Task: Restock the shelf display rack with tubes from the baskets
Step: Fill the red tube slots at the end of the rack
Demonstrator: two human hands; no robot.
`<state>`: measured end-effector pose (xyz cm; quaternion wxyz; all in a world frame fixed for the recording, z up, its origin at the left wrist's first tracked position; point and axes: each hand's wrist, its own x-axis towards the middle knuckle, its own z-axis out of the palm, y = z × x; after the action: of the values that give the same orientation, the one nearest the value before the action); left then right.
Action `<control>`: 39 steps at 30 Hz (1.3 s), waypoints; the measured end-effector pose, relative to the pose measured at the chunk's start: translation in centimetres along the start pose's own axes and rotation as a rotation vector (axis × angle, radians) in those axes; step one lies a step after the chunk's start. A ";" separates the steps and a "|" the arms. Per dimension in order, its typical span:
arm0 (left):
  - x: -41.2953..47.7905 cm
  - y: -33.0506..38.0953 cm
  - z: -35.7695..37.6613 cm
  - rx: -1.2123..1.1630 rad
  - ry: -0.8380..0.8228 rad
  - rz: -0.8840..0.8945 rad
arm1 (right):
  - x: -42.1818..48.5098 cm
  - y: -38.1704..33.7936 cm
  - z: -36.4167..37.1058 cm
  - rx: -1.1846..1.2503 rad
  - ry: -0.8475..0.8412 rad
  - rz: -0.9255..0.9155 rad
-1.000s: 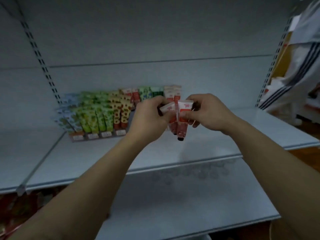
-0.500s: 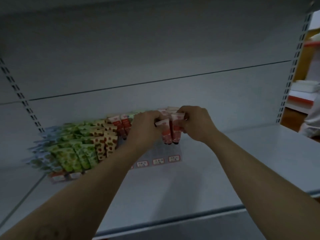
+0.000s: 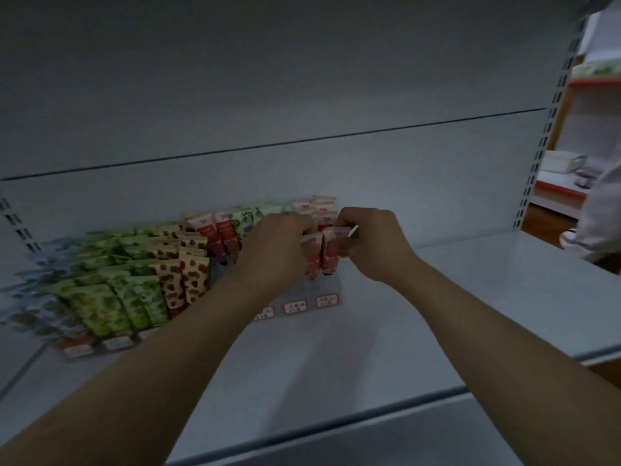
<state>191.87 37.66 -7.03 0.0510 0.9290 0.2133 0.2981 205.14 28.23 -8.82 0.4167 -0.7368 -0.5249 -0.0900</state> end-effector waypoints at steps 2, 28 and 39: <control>0.3 -0.2 0.1 -0.001 -0.002 -0.007 | 0.4 -0.2 0.6 -0.026 0.017 -0.029; 0.4 -3.0 2.5 -0.325 0.132 -0.062 | 1.0 -0.6 2.9 -0.169 0.084 -0.038; 0.0 -2.7 1.9 -0.222 0.073 -0.068 | 0.8 -1.5 2.9 -0.134 0.059 0.044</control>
<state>191.99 40.15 -9.12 0.1559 0.8984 0.2121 0.3517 203.32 31.02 -9.42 0.3836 -0.7714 -0.4888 -0.1372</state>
